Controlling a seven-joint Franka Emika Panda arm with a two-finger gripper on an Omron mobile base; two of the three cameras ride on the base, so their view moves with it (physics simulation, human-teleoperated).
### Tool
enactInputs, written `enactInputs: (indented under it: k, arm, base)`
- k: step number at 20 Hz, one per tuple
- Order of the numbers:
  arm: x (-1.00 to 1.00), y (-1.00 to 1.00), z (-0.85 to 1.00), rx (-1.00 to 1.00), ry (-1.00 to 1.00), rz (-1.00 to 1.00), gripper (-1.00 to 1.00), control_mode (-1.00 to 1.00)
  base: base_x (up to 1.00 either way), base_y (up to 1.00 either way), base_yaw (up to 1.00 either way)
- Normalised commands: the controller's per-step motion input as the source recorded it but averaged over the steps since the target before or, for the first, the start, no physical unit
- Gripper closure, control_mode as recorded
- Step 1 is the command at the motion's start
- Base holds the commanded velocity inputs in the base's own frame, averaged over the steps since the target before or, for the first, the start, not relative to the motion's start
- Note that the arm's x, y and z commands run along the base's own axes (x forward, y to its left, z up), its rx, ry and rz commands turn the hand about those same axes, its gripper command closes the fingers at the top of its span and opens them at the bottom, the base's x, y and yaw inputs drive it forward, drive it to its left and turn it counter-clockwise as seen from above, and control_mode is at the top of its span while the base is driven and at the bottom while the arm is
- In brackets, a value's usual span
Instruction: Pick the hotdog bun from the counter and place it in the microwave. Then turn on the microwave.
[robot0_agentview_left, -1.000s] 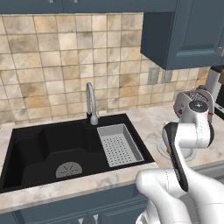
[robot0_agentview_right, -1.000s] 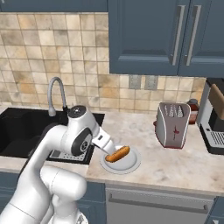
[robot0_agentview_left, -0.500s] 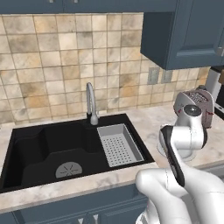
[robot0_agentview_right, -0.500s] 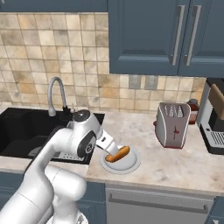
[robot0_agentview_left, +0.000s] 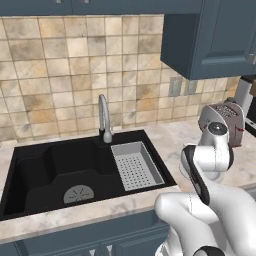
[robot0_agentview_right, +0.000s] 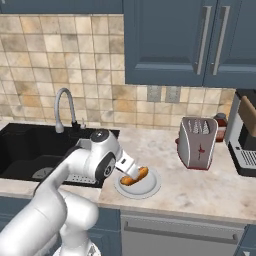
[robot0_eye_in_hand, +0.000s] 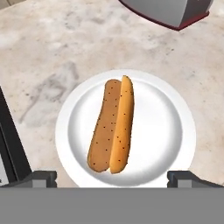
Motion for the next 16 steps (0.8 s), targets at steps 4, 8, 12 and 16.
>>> enactInputs:
  k: [4,8,12,16]
  arm:
    - [0.11,-0.14,-0.1,0.0,0.05,0.0,-1.0,-1.0]
    - [0.14,-0.04,-0.16,0.0,0.04,0.0,-1.0,-1.0]
    - [0.17,0.0,-0.1,0.0,0.05,0.0,-1.0,-1.0]
    - [0.14,0.0,-0.04,0.0,0.02,-0.01,-1.0,-1.0]
  base:
    - [0.0,0.0,0.0]
    - [0.0,0.0,0.0]
    - [0.0,0.0,0.0]
    - [0.0,0.0,0.0]
